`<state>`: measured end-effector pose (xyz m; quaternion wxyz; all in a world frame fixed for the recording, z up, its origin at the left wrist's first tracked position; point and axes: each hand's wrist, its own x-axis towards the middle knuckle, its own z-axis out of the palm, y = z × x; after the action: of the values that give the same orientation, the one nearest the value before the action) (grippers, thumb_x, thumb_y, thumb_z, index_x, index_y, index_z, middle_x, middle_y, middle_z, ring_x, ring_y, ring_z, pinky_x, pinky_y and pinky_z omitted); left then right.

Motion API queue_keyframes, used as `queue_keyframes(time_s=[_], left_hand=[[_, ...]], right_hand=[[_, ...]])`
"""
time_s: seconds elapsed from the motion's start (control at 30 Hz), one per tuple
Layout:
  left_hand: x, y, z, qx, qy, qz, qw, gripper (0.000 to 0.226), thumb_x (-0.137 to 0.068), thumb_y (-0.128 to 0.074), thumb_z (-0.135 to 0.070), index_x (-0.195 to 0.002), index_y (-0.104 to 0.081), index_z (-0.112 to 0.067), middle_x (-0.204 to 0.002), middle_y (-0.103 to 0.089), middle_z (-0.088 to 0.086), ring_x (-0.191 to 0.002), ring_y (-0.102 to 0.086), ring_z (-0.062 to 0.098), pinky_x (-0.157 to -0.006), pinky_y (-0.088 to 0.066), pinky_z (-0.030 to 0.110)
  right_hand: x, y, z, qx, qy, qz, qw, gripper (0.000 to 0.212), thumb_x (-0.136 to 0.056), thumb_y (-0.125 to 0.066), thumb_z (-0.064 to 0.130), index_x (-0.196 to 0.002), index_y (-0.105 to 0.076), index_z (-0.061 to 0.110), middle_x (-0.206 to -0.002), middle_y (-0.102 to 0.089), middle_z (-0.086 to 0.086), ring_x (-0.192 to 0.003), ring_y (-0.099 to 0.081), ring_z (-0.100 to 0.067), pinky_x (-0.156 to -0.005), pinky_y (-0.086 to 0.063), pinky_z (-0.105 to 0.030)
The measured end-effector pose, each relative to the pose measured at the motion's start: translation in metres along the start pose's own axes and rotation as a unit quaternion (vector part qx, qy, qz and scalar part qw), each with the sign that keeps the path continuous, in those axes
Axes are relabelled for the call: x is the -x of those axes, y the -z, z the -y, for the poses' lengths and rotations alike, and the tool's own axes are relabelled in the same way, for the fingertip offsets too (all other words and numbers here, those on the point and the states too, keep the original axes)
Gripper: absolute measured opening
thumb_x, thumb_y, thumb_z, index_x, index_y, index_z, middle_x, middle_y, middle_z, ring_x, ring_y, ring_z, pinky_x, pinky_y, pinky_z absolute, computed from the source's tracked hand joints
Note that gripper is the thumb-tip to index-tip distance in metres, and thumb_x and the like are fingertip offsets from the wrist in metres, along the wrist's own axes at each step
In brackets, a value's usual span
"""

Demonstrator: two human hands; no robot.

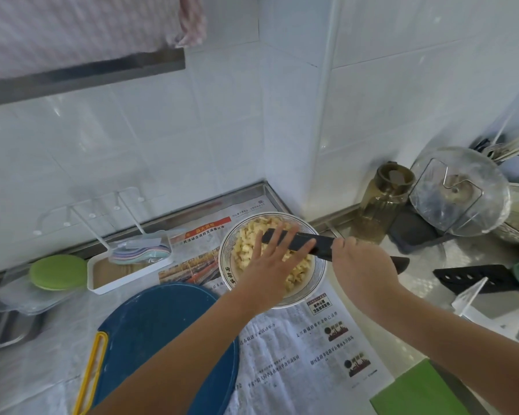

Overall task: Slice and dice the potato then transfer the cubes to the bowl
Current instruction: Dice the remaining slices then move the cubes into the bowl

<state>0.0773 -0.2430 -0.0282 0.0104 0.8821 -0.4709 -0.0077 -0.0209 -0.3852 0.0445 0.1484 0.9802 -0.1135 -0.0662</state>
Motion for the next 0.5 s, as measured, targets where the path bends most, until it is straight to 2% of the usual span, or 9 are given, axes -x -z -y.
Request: queue_keyframes(time_s=[0.13, 0.23, 0.33, 0.4, 0.5], left_hand=[[0.000, -0.010, 0.022, 0.017, 0.076, 0.008, 0.997, 0.095, -0.087, -0.048, -0.008, -0.147, 0.020, -0.038, -0.154, 0.032, 0.002, -0.135, 0.039, 0.024, -0.107, 0.026, 0.046], [0.004, -0.009, 0.046, 0.019, 0.130, 0.048, 0.990, 0.080, -0.092, -0.048, -0.017, -0.153, 0.001, -0.031, -0.157, 0.025, 0.008, -0.139, 0.031, 0.028, -0.109, 0.021, 0.046], [0.003, -0.005, 0.054, 0.082, 0.163, 0.013, 0.983, 0.074, -0.094, -0.045, -0.018, -0.154, -0.002, -0.027, -0.158, 0.022, 0.008, -0.140, 0.030, 0.025, -0.114, 0.017, 0.045], [-0.001, -0.002, 0.049, 0.115, 0.134, -0.024, 0.984, 0.077, -0.093, -0.045, -0.016, -0.152, 0.000, -0.034, -0.156, 0.025, 0.002, -0.137, 0.034, 0.020, -0.114, 0.018, 0.042], [-0.007, 0.004, 0.027, 0.058, 0.045, -0.015, 0.997, 0.089, -0.090, -0.047, -0.013, -0.145, 0.015, -0.045, -0.149, 0.036, -0.002, -0.132, 0.043, 0.023, -0.112, 0.021, 0.048]], right_hand=[[0.008, 0.003, -0.004, 0.005, 0.006, -0.017, 1.000, 0.019, -0.099, -0.035, 0.014, -0.116, -0.041, 0.008, -0.103, -0.056, -0.003, -0.074, -0.045, -0.015, -0.063, -0.037, -0.025], [0.018, 0.000, -0.013, 0.002, 0.003, -0.018, 1.000, 0.021, -0.100, -0.035, 0.018, -0.119, -0.041, 0.010, -0.104, -0.056, -0.001, -0.078, -0.051, -0.013, -0.064, -0.037, -0.023], [0.029, -0.002, -0.020, -0.017, -0.008, -0.018, 1.000, 0.020, -0.099, -0.036, 0.018, -0.118, -0.041, 0.013, -0.103, -0.055, 0.001, -0.080, -0.054, -0.011, -0.064, -0.039, -0.020], [0.034, -0.002, -0.022, -0.026, -0.015, -0.016, 0.999, 0.019, -0.100, -0.036, 0.018, -0.117, -0.041, 0.014, -0.103, -0.054, 0.002, -0.078, -0.051, -0.010, -0.064, -0.039, -0.020], [0.036, -0.003, -0.018, -0.014, -0.017, -0.013, 1.000, 0.018, -0.099, -0.034, 0.015, -0.116, -0.042, 0.013, -0.102, -0.054, 0.001, -0.075, -0.045, -0.013, -0.066, -0.035, -0.023]])
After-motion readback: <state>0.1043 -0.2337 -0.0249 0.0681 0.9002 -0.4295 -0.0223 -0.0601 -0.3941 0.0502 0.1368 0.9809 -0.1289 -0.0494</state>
